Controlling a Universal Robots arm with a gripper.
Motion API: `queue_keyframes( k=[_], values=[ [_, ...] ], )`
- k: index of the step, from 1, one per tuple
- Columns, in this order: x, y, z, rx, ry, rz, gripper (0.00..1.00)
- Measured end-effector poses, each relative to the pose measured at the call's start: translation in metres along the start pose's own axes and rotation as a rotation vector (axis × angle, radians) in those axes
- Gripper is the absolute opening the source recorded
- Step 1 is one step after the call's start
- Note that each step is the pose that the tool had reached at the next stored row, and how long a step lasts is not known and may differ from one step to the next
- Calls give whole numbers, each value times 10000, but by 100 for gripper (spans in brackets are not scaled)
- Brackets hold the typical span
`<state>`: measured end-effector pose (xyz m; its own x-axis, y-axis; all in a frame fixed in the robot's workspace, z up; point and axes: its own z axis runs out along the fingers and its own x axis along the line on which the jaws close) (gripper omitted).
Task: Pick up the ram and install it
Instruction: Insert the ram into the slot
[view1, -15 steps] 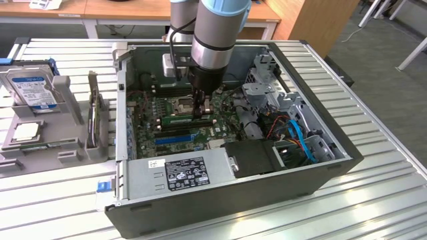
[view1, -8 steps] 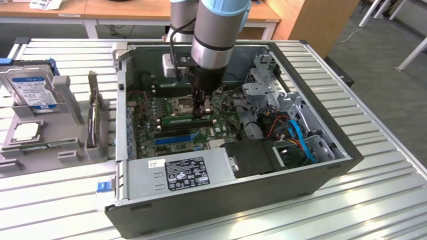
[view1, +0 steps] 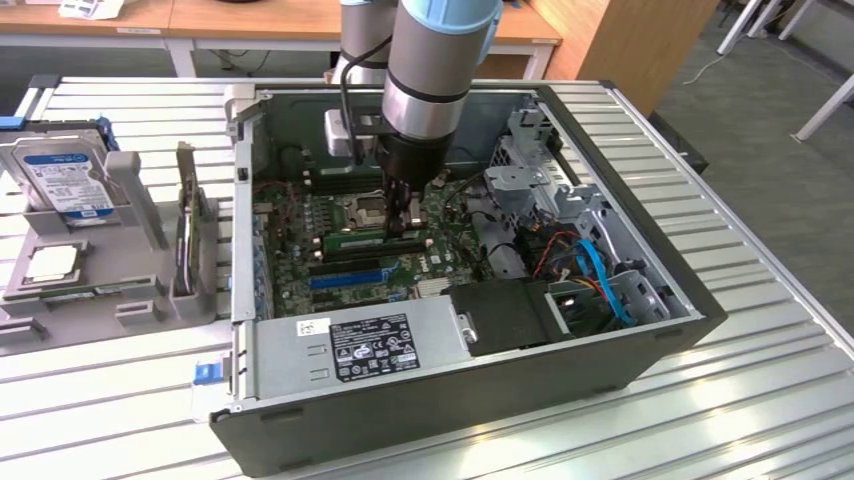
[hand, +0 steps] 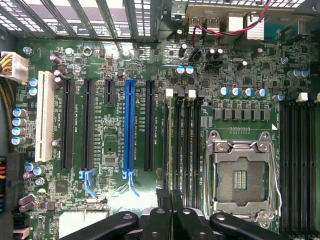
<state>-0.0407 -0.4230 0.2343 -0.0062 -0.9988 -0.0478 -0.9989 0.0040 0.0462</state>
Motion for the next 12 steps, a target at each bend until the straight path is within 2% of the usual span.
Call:
queue_keyframes(
  k=[12],
  values=[
    [0, 0, 1, 5, -9, 93, 12]
  ],
)
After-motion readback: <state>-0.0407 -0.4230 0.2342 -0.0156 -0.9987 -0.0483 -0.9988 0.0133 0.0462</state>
